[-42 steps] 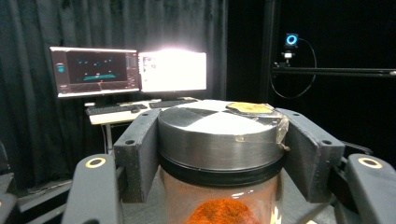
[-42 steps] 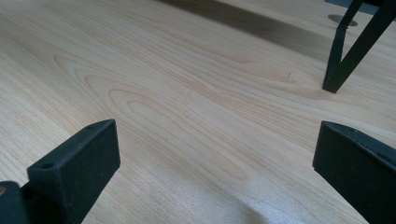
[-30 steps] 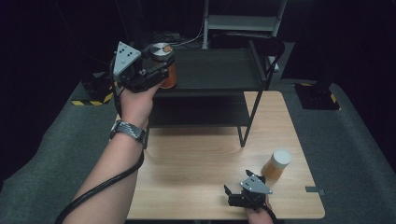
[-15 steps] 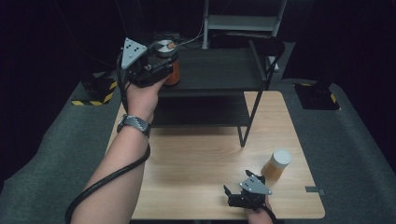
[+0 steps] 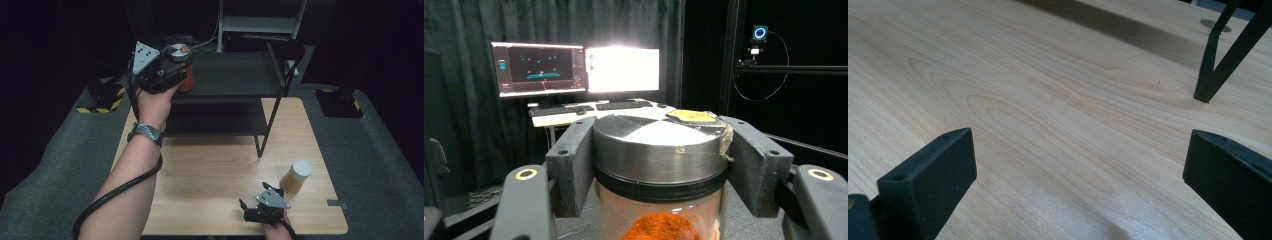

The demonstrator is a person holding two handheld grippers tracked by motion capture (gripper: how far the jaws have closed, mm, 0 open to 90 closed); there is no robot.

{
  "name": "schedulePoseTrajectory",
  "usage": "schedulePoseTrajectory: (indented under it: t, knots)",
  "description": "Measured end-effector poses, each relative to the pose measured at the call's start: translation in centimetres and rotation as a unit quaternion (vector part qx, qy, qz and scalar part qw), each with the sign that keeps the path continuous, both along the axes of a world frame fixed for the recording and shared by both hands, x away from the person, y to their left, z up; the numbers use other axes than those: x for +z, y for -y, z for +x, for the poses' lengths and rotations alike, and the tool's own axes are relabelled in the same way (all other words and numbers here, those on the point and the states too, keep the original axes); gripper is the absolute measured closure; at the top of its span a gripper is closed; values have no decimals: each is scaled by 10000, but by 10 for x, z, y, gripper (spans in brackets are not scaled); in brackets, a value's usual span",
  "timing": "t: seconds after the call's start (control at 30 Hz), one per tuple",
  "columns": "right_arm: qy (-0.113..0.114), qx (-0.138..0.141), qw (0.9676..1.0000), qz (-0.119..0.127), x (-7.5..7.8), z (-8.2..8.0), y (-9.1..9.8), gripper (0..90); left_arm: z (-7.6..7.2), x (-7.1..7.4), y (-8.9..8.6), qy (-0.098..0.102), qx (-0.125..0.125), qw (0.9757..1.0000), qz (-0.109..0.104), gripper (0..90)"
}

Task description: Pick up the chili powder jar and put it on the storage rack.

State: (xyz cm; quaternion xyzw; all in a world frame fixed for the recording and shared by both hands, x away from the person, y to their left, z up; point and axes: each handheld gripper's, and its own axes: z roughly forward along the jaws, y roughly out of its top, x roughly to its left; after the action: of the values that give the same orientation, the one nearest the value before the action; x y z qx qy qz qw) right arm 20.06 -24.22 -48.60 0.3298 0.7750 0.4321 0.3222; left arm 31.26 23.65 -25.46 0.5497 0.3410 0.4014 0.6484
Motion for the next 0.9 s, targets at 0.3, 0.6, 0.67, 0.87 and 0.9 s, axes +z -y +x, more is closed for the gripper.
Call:
schedulePoseTrajectory:
  t: [0.3, 0.6, 0.67, 0.87, 0.9]
  knots:
    - [15, 3, 10000, -4, 0, 0, 0, 0, -3, 0, 1, 26, 33, 9999, 106, 344]
    - [13, -3, 10000, -22, 0, 0, -1, 0, -4, 1, 2, 31, 46, 9999, 123, 339]
    - [24, 2, 10000, -27, 0, 0, -1, 0, -4, 1, 2, 24, 42, 9999, 126, 338]
    - [9, -4, 10000, -25, 0, -1, -1, 0, -6, 2, 2, 0, 46, 9999, 154, 284]
    - [7, -6, 10000, -21, 0, -1, -1, 0, -7, 3, 3, -47, 71, 9998, 156, 265]
